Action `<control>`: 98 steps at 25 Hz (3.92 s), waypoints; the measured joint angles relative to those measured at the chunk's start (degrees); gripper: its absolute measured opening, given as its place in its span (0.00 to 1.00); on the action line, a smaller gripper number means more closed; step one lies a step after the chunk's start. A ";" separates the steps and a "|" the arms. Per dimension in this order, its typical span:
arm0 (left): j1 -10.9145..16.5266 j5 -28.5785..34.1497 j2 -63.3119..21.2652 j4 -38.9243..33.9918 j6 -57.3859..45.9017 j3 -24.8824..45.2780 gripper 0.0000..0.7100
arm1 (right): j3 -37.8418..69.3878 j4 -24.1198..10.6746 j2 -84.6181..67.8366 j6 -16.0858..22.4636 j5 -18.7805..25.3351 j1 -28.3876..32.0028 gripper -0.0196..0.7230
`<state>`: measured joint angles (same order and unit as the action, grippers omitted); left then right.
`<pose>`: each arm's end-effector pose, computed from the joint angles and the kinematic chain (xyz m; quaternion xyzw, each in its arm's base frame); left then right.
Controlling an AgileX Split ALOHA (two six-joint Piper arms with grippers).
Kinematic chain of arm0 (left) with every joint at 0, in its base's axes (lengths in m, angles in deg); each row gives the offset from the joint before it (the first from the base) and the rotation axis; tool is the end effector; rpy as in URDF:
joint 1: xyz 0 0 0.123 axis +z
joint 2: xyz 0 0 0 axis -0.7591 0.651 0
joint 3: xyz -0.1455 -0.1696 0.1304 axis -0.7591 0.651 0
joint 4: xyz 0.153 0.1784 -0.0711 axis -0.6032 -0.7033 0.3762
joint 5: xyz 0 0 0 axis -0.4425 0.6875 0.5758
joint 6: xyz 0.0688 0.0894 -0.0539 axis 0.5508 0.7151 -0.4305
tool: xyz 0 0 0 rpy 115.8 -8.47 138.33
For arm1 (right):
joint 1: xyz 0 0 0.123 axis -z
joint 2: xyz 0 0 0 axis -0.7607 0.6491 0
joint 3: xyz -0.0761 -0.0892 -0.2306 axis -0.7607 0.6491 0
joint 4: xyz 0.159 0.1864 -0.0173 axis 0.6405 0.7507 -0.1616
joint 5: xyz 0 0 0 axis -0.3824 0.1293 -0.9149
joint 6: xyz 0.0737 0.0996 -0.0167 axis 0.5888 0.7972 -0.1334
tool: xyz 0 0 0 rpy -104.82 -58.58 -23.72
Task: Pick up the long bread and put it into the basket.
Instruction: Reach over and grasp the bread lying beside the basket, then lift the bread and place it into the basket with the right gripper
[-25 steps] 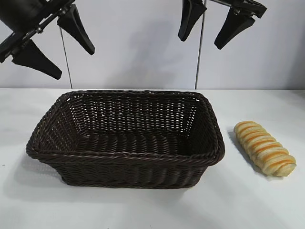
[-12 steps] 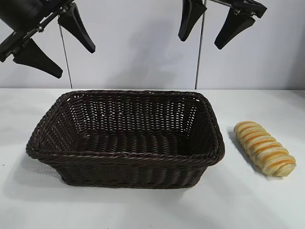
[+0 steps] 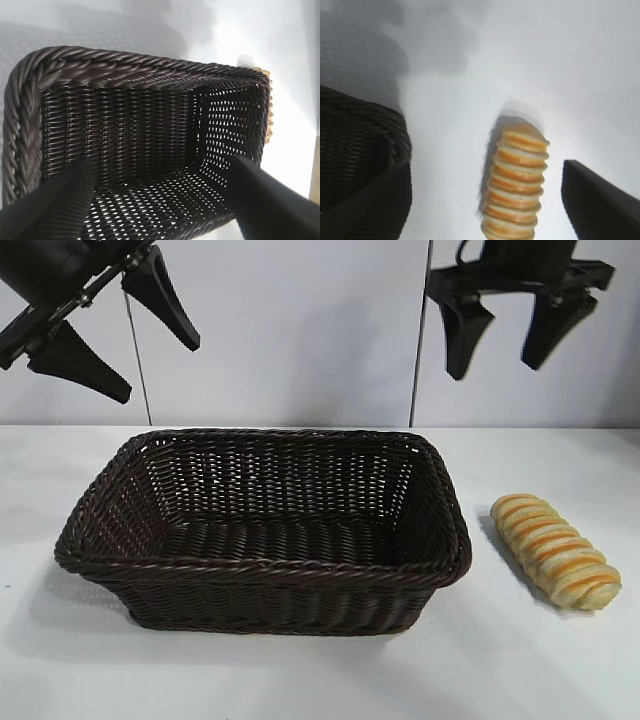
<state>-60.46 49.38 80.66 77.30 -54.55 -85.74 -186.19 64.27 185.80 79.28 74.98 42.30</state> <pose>0.3612 -0.1352 0.2179 -0.0160 0.9415 -0.3052 0.1419 0.4053 0.0437 0.2022 -0.0946 0.9909 -0.0280 0.0918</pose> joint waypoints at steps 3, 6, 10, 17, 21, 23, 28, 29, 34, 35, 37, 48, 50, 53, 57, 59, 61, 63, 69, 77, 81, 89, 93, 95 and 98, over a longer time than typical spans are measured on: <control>0.00 -0.18 0.00 0.00 0.06 0.00 0.76 | 2.03 0.35 0.00 0.06 -0.05 0.84 0.82; 0.00 -0.62 0.00 0.00 0.22 0.00 0.76 | 3.85 2.18 0.00 -0.53 -0.38 0.85 0.82; 0.00 -1.11 0.00 0.00 0.23 0.00 0.76 | 6.03 3.71 0.00 -2.19 -2.00 0.71 0.82; 0.00 -1.23 0.00 0.00 0.23 0.00 0.76 | 10.32 3.71 0.00 -2.82 -5.77 0.71 0.82; 0.00 -1.23 0.00 0.00 0.29 0.00 0.76 | 13.06 3.71 0.00 -2.82 -8.26 0.71 0.82; 0.00 -1.23 0.00 0.00 0.29 0.00 0.76 | 14.26 3.36 0.00 -2.82 -9.60 0.71 0.82; 0.00 -1.23 0.00 0.00 0.29 0.00 0.76 | 17.82 3.31 0.00 -2.82 -13.02 0.71 0.82; 0.00 -1.23 0.00 0.00 0.29 0.00 0.76 | 18.31 3.31 0.00 -2.82 -13.58 0.71 0.82; 0.00 -1.23 0.00 0.05 0.29 0.00 0.76 | 19.25 3.37 0.80 -2.82 -15.33 0.71 0.82; 0.00 -1.23 0.00 0.05 0.29 0.00 0.76 | 19.25 3.71 1.34 -2.82 -15.45 0.71 0.82; 0.00 -1.23 0.00 0.05 0.35 0.00 0.76 | 19.25 3.71 2.49 -2.82 -16.09 0.71 0.82; 0.00 -1.23 0.00 0.05 0.42 0.00 0.76 | 19.86 4.36 6.75 -2.82 -17.98 0.71 0.82; 0.00 -1.23 0.00 0.05 0.42 0.00 0.76 | 19.86 4.36 6.75 -2.82 -17.98 0.71 0.75; 0.00 -1.23 0.00 0.05 0.42 0.00 0.76 | 19.86 4.30 6.75 -2.82 -17.98 0.71 0.54; 0.00 -1.23 0.00 0.05 0.42 0.00 0.76 | 19.86 4.35 6.75 -2.82 -17.54 0.71 0.36; 0.00 -1.23 0.00 0.05 0.42 0.00 0.76 | 19.86 4.35 6.68 -2.82 -17.34 0.71 0.33; 0.00 -1.23 0.00 0.05 0.42 0.00 0.76 | 19.86 4.35 6.26 -2.82 -16.62 0.71 0.32; 0.00 -1.23 0.00 0.05 0.42 0.00 0.76 | 19.86 4.35 5.15 -2.82 -16.43 0.71 0.32; 0.00 -1.23 0.00 0.05 0.42 0.00 0.76 | 19.86 4.35 -0.38 -2.82 -15.61 0.71 0.31; 0.00 -1.23 0.00 0.00 0.42 0.00 0.76 | 17.32 6.35 -6.42 -2.82 -11.04 0.71 0.31; 0.00 -1.23 0.00 0.00 0.42 0.00 0.76 | 10.06 8.85 -6.72 -2.82 -5.90 0.71 0.31; 0.00 -1.06 0.00 0.00 0.47 0.00 0.76 | 2.35 13.61 -6.74 -2.82 -2.02 0.71 0.31; 0.00 -1.06 0.00 0.00 0.47 0.00 0.76 | 2.23 13.49 -6.37 -2.82 -1.43 -0.93 0.31; 0.00 -1.00 0.00 0.00 0.47 0.00 0.76 | 2.17 13.47 -5.84 -2.82 -1.43 -3.42 0.31; 0.00 -0.84 0.00 0.00 0.47 0.00 0.76 | 2.17 13.54 -4.56 -2.82 -1.99 -8.06 0.31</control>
<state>-60.46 48.54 80.66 77.30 -54.08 -85.74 -184.02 77.81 181.24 76.45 72.99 34.24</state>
